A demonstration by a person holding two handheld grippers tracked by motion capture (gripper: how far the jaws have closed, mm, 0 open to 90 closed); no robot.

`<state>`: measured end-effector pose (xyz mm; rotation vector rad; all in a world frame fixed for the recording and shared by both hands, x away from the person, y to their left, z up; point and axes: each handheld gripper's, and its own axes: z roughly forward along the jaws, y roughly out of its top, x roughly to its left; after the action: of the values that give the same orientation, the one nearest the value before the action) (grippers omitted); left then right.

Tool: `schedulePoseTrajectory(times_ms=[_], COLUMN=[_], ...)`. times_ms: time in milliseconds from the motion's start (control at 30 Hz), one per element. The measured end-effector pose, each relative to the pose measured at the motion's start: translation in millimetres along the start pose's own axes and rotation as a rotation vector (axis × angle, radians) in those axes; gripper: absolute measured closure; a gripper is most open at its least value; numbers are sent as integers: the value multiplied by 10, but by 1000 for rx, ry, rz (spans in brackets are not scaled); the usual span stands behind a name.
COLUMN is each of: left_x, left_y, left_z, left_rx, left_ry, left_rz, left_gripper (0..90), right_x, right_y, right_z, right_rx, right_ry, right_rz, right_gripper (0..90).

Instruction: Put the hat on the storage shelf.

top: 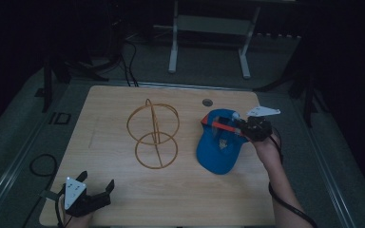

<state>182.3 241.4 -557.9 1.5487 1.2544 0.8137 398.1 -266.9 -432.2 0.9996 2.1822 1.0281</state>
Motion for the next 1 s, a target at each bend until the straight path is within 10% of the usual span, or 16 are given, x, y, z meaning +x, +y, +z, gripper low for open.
schedulePoseTrajectory(times_ms=[667,1000], left_x=[-332,-608], left_y=[628,1143], left_z=[-155,-152], left_rx=[-37,-70], left_ry=[-262,-335], left_rz=[10,104], left_gripper=[6,6], right_x=[294,428], right_y=[15,-41], right_z=[-746,-954], right_rx=[-123,-137], right_ry=[54,81], right_rz=[-85,-112], right_gripper=[863,863])
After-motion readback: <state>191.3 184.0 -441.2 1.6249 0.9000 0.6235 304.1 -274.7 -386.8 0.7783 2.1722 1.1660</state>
